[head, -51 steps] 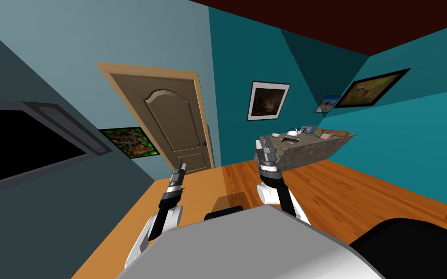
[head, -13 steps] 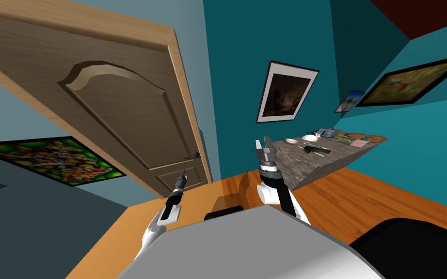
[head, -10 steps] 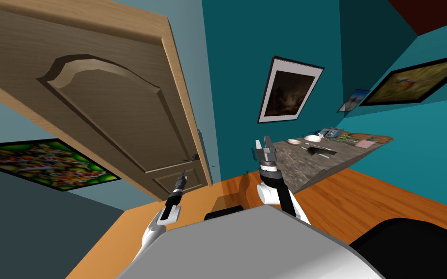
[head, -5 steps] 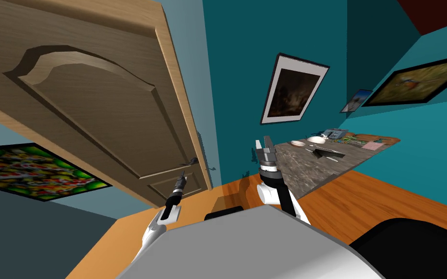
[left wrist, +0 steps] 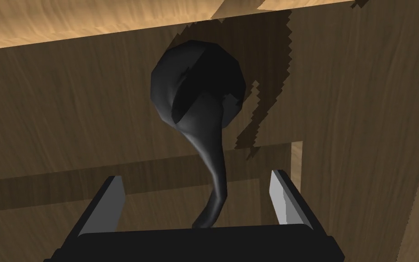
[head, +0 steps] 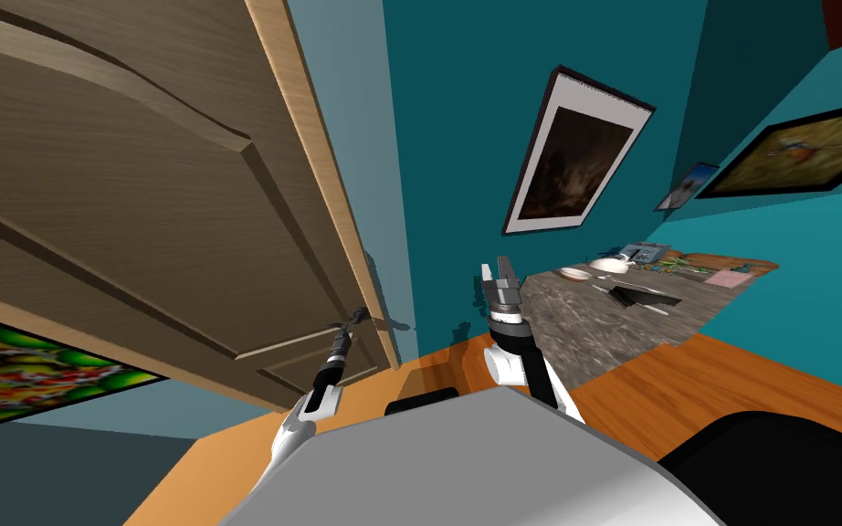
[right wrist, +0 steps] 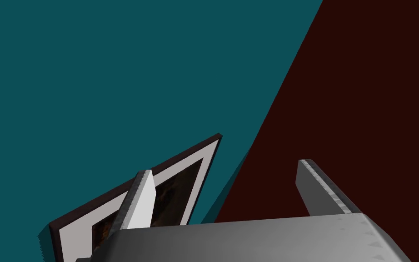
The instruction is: Push the door open
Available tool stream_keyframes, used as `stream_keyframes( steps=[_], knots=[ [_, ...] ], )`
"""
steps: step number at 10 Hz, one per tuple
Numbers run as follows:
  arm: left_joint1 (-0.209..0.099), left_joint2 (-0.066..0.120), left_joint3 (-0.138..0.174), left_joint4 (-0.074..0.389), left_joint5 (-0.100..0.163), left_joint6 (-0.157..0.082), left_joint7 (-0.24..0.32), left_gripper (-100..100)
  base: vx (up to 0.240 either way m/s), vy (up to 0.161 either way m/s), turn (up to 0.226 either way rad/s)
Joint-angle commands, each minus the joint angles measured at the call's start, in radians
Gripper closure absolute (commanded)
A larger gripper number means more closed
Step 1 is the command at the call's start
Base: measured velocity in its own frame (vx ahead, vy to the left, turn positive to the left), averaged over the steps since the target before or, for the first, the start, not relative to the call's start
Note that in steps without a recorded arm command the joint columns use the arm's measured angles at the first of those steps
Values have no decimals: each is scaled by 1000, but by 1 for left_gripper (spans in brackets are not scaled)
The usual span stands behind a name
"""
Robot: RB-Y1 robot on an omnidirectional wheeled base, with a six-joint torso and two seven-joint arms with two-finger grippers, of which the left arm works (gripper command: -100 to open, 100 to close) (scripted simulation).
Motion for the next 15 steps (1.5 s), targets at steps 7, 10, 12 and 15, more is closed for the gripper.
stream_keyframes(
  steps=[7,10,12,15],
  knots=[
    [-7,-4,5,9,3,0,-9,100,73,16,-8],
    [-7,-4,5,9,3,0,-9,100,-6,0,-1],
    [-24,-14,58,23,24,-12,-52,100,1,64,-165],
    [-33,-18,82,28,34,-19,-73,100,-5,58,-88]
  ],
)
